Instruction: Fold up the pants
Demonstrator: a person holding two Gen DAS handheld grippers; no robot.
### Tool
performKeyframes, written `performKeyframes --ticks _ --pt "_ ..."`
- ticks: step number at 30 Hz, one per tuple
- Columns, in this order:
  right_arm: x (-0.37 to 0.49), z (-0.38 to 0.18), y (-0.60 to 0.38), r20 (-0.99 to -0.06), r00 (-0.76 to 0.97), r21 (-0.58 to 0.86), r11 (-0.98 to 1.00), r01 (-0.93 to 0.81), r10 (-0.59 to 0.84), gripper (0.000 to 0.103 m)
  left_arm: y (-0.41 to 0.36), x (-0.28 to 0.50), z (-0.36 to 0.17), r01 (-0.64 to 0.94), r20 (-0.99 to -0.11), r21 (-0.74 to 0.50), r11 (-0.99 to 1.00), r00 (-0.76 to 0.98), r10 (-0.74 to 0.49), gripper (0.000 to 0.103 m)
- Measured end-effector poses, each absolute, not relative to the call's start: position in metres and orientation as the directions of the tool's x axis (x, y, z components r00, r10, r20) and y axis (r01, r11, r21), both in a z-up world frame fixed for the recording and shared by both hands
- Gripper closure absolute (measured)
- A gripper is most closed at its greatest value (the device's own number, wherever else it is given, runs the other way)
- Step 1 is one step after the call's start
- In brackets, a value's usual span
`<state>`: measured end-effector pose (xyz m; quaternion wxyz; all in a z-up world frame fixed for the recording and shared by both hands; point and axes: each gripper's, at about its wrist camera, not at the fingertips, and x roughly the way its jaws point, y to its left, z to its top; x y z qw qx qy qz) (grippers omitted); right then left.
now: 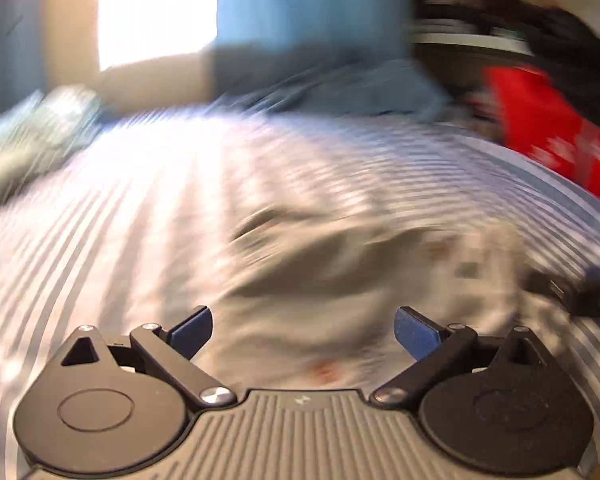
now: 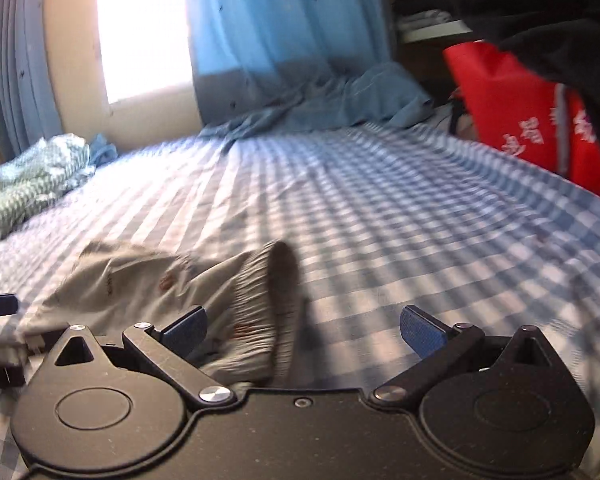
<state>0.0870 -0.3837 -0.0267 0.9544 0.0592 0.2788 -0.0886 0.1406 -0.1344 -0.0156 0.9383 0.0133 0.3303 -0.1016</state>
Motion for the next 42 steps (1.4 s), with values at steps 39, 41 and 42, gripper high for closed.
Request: performKeyframes --ticks 39,41,42 --pt "0.160 -0.068 -0.376 -0.439 0.807 -0.375 0.897 0.235 -0.395 0.001 -0.118 0.298 -0.058 -0.022 -0.681 -0.059 0.998 0.732 -0.024 0.000" --pt "0.148 -0.054 -0.382 -0.396 0.843 -0.324 0.914 0.244 -0.366 0.001 -0.105 0.295 -0.048 -0.025 -0.667 -0.113 0.993 0.743 -0.057 0.001" --pt "0.136 -0.046 -0.380 -0.353 0.857 -0.322 0.909 0.265 -0.375 0.001 -0.100 0.286 -0.041 -0.042 -0.649 -0.124 0.991 0.759 -0.049 0.001"
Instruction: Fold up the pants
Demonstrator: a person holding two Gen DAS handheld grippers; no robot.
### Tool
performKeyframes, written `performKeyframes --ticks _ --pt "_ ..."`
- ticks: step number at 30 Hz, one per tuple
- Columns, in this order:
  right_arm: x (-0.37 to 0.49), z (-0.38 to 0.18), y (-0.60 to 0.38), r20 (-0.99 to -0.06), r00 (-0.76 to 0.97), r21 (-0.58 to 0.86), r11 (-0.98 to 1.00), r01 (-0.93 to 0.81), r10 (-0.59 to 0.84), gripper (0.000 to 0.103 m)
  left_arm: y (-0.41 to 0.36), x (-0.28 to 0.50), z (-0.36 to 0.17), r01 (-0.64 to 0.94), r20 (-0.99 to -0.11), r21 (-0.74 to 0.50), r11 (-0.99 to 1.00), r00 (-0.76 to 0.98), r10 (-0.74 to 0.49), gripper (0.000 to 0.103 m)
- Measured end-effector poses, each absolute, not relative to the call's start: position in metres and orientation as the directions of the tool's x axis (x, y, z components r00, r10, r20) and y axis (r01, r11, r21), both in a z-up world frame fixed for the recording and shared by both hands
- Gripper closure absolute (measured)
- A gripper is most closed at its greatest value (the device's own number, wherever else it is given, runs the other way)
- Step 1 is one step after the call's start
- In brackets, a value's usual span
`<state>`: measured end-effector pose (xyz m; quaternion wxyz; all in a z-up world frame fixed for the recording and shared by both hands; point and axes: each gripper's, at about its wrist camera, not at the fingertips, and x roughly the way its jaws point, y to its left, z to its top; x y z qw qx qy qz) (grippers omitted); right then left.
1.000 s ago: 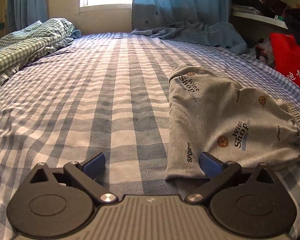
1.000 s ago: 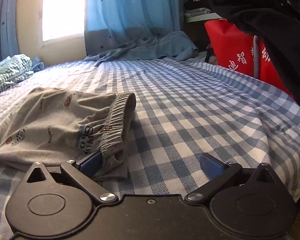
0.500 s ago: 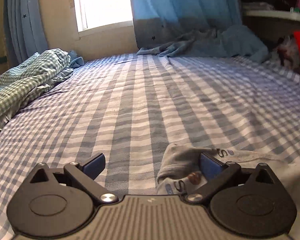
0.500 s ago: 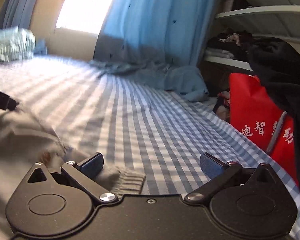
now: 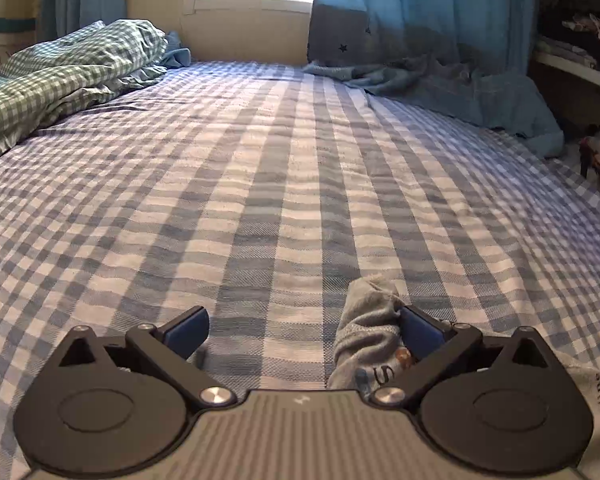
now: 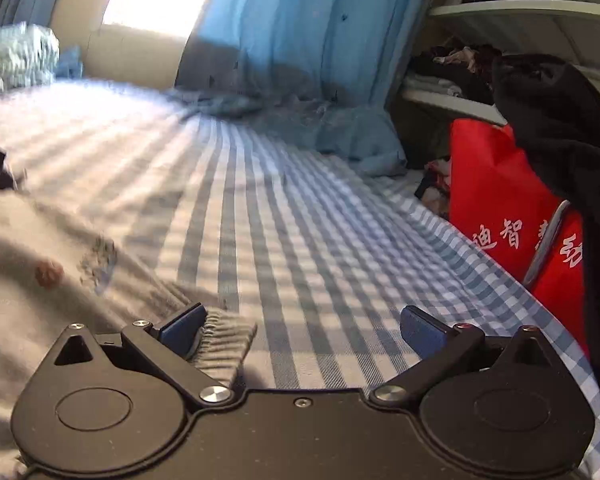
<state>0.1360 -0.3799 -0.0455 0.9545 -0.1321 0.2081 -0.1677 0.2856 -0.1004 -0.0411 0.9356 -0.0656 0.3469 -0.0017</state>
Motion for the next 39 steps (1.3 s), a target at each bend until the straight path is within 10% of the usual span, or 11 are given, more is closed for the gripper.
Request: performKeyframes --ticks 12,39 --pt "0.035 -0.060 -0.335 -0.314 0.837 -0.375 0.869 0.325 -0.448 0.001 -0.087 0.132 -0.051 0.068 -0.622 -0.022 0.997 0.780 -0.067 0.001" --pt "0.013 -0.094 -0.353 -0.308 0.866 -0.077 0.918 0.389 -0.393 0.001 -0.074 0.120 -0.053 0.062 -0.622 -0.079 0.995 0.777 -0.098 0.000"
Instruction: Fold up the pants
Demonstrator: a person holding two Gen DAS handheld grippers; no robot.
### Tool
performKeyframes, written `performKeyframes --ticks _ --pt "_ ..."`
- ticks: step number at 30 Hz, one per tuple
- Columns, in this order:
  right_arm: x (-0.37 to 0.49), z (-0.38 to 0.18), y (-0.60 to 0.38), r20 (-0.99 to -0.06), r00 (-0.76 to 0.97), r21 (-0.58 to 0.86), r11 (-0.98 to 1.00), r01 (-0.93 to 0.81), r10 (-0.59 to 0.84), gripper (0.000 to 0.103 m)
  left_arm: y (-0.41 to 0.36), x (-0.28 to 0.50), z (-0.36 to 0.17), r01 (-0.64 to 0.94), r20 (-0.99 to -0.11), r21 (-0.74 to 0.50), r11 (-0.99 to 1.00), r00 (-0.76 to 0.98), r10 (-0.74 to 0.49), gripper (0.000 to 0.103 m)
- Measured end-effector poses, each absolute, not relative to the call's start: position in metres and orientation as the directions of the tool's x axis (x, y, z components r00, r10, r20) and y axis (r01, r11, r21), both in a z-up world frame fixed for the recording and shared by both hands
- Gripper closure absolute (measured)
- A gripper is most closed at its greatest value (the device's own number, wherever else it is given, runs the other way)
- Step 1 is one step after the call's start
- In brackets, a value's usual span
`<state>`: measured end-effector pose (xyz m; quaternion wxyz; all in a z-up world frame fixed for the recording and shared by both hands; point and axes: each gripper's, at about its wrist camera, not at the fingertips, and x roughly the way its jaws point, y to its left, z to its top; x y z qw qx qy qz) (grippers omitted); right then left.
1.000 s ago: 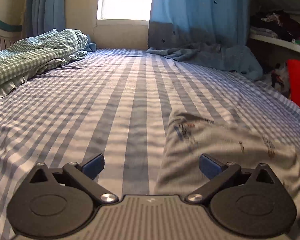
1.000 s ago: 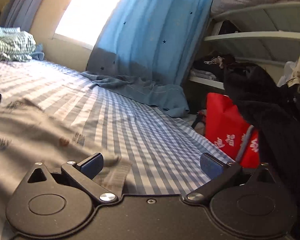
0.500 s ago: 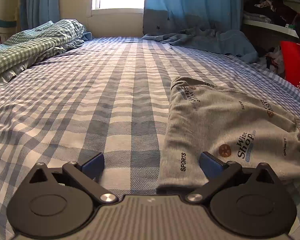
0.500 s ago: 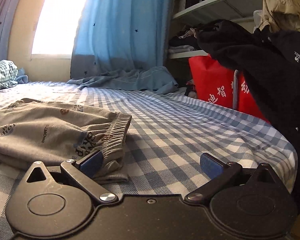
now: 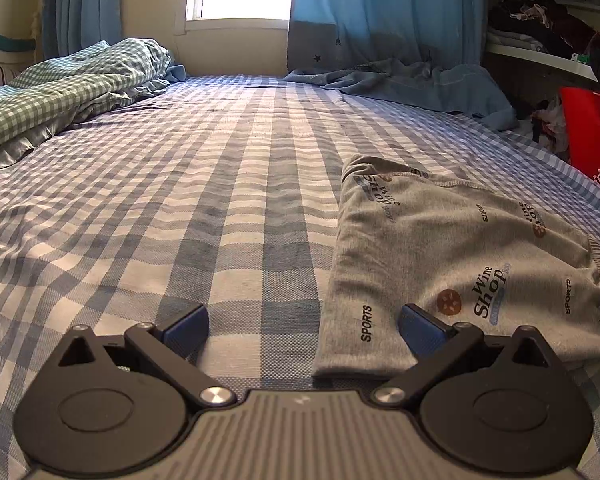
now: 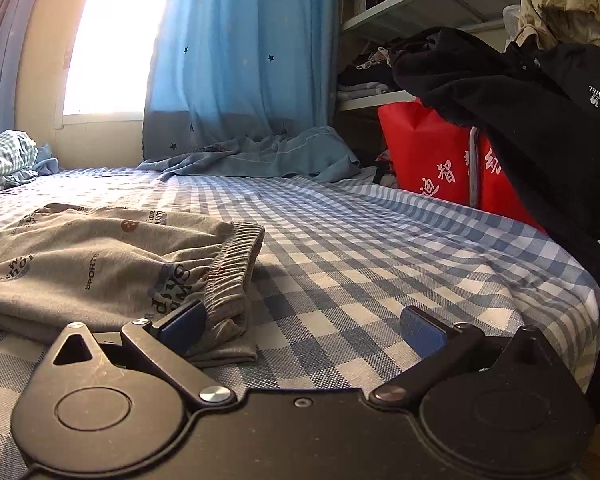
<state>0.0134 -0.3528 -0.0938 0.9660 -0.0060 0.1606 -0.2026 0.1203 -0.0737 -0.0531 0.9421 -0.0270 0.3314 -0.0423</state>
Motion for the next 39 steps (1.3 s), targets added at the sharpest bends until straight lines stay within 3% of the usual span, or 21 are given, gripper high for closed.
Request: performKeyframes --ticks 14,21,25,31,35,39 --pt "0.020 -0.073 -0.365 -0.408 0.859 -0.075 0.949 0.305 -0.308 0.001 -0.073 0.125 -0.048 0.065 -0.647 -0.067 0.996 0.757 -0.092 0.000" --pt "0.033 -0.044 -0.381 -0.390 0.897 -0.116 0.977 0.179 -0.211 0.001 -0.078 0.135 -0.028 0.081 -0.652 0.025 0.996 0.757 -0.046 0.000" --pt "0.056 -0.031 -0.399 -0.422 0.898 -0.069 0.993 0.100 -0.120 0.001 -0.075 0.148 -0.015 0.088 -0.644 -0.013 0.996 0.761 -0.075 0.000" --pt "0.097 -0.026 -0.433 -0.459 0.886 0.145 0.989 0.007 0.061 0.001 -0.079 0.181 -0.010 0.114 -0.647 -0.059 0.992 0.752 -0.125 0.000" --pt "0.121 -0.033 -0.433 -0.478 0.874 0.133 0.991 -0.022 0.084 0.001 -0.081 0.205 -0.014 0.115 -0.674 -0.158 0.981 0.714 -0.192 0.000" --pt "0.146 -0.047 -0.430 -0.536 0.820 0.205 0.973 -0.102 0.199 0.001 -0.079 0.224 -0.027 0.120 -0.686 -0.260 0.958 0.676 -0.270 0.000"
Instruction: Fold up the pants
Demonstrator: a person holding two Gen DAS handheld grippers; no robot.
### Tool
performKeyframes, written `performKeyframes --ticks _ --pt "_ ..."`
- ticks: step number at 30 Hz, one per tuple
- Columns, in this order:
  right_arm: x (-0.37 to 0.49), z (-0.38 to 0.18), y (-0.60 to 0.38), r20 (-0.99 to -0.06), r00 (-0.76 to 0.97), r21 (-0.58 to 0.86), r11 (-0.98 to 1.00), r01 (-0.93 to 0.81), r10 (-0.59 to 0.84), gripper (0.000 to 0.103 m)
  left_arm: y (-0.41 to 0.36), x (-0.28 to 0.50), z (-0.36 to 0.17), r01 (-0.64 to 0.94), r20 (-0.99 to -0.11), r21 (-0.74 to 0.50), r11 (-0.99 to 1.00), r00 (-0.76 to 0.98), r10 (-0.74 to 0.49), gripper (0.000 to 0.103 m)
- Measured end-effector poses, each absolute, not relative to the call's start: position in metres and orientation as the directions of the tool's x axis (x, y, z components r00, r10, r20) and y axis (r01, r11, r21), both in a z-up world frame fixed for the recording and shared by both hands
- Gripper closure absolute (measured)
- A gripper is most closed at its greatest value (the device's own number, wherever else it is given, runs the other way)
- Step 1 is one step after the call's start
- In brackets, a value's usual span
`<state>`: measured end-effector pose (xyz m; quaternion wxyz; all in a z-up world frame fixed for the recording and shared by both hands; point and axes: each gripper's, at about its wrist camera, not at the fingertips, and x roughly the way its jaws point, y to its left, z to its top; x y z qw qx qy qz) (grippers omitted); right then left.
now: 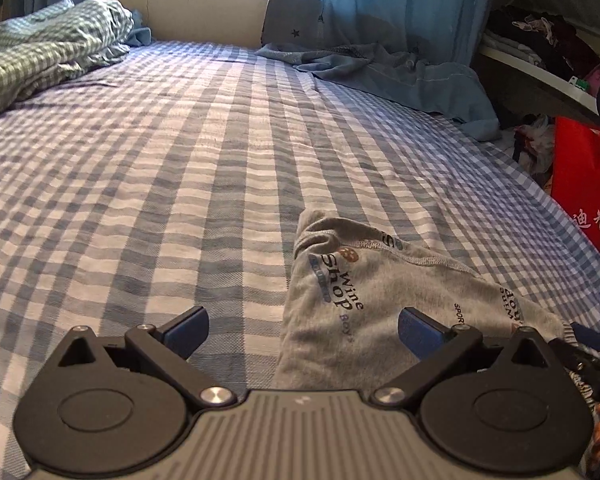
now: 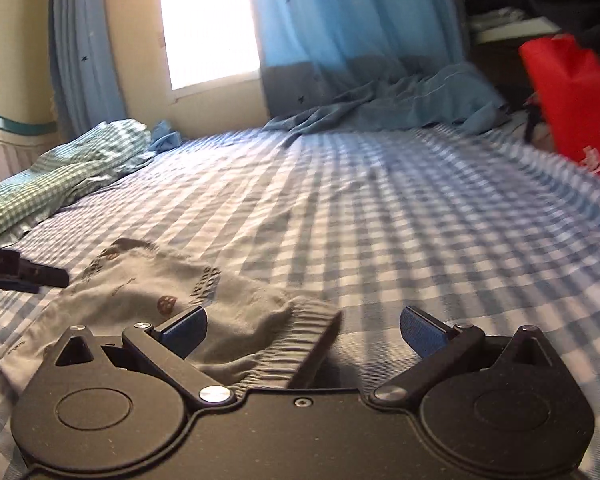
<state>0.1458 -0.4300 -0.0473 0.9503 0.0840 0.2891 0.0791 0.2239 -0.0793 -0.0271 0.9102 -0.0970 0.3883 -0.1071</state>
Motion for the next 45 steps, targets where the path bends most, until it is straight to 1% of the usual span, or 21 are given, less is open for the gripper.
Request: performKeyframes --ticks 2,4,6,8,9,12,18,19,21,22,23,25,27,28,30,31,36,39,41,43,45 --pt "0.157 -0.056 -0.427 -0.595 0.769 0.233 0.966 -0.112 0.233 0.000 -0.077 0.230 -0.038 0.113 -0.705 -0.288 0.951 0.647 -0.290 0.000" --pt "0.157 -0.057 -0.420 -0.600 0.771 0.198 0.973 -0.117 0.215 0.000 -0.075 0.227 -0.047 0.125 -0.698 -0.278 0.953 0.655 -0.289 0.000" --pt "0.157 -0.057 -0.417 -0.601 0.770 0.191 0.974 -0.124 0.216 0.000 -0.078 0.217 -0.052 0.190 -0.679 -0.212 0.959 0.677 -0.284 0.000" --pt "0.155 -0.057 -0.420 -0.590 0.767 0.226 0.964 -0.140 0.250 0.000 -0.084 0.203 -0.060 0.260 -0.647 -0.124 0.958 0.711 -0.277 0.001" --pt "0.154 -0.057 -0.422 -0.580 0.764 0.258 0.953 -0.157 0.282 0.000 -0.084 0.195 -0.063 0.273 -0.632 -0.111 0.956 0.723 -0.280 0.001" --pt "0.150 -0.059 -0.429 -0.524 0.741 0.388 0.892 -0.231 0.420 0.000 -0.078 0.191 -0.062 0.293 -0.622 -0.164 0.942 0.710 -0.329 0.000" --pt "0.144 -0.066 -0.466 -0.380 0.747 0.628 0.745 -0.225 0.546 0.000 -0.050 0.188 -0.063 0.308 -0.547 -0.333 0.891 0.707 -0.449 0.000" --pt "0.143 -0.066 -0.468 -0.367 0.745 0.639 0.733 -0.234 0.557 0.000 -0.045 0.187 -0.063 0.324 -0.523 -0.371 0.870 0.702 -0.484 0.000" --pt "0.143 -0.064 -0.471 -0.358 0.741 0.637 0.729 -0.252 0.569 0.000 -0.028 0.182 -0.066 0.370 -0.430 -0.473 0.800 0.695 -0.576 0.000" --pt "0.142 -0.064 -0.472 -0.355 0.740 0.635 0.729 -0.257 0.571 0.000 -0.025 0.180 -0.066 0.371 -0.407 -0.499 0.783 0.697 -0.590 0.000" --pt "0.142 -0.063 -0.473 -0.353 0.740 0.638 0.726 -0.259 0.573 0.000 -0.023 0.181 -0.067 0.362 -0.403 -0.514 0.777 0.698 -0.592 0.000" --pt "0.143 -0.063 -0.475 -0.347 0.740 0.647 0.718 -0.256 0.576 0.000 -0.025 0.189 -0.071 0.340 -0.441 -0.528 0.778 0.673 -0.593 0.001" --pt "0.144 -0.062 -0.476 -0.350 0.741 0.646 0.721 -0.253 0.573 0.001 -0.029 0.191 -0.071 0.351 -0.454 -0.515 0.782 0.663 -0.596 0.001" --pt "0.144 -0.062 -0.476 -0.354 0.741 0.644 0.723 -0.249 0.570 0.001 -0.031 0.191 -0.070 0.364 -0.457 -0.506 0.782 0.656 -0.601 0.003" --pt "0.144 -0.063 -0.474 -0.365 0.748 0.636 0.735 -0.235 0.555 0.003 -0.034 0.190 -0.070 0.391 -0.458 -0.491 0.778 0.644 -0.613 0.011" --pt "0.143 -0.063 -0.475 -0.367 0.755 0.635 0.740 -0.223 0.543 0.006 -0.034 0.189 -0.070 0.401 -0.456 -0.490 0.774 0.639 -0.620 0.017" --pt "0.140 -0.068 -0.484 -0.358 0.774 0.667 0.723 -0.180 0.523 0.022 -0.032 0.185 -0.071 0.401 -0.443 -0.511 0.760 0.634 -0.633 0.026" --pt "0.139 -0.073 -0.491 -0.351 0.784 0.702 0.698 -0.142 0.512 0.041 -0.028 0.186 -0.073 0.378 -0.439 -0.532 0.758 0.642 -0.628 0.036" --pt "0.139 -0.077 -0.496 -0.364 0.790 0.715 0.692 -0.102 0.493 0.063 -0.026 0.187 -0.075 0.357 -0.443 -0.540 0.762 0.650 -0.618 0.044" --pt "0.139 -0.078 -0.496 -0.373 0.793 0.710 0.698 -0.089 0.481 0.068 -0.026 0.189 -0.076 0.339 -0.452 -0.544 0.767 0.652 -0.609 0.049" --pt "0.137 -0.074 -0.486 -0.398 0.799 0.658 0.747 -0.095 0.451 0.072 -0.027 0.190 -0.076 0.327 -0.463 -0.536 0.779 0.658 -0.595 0.056"
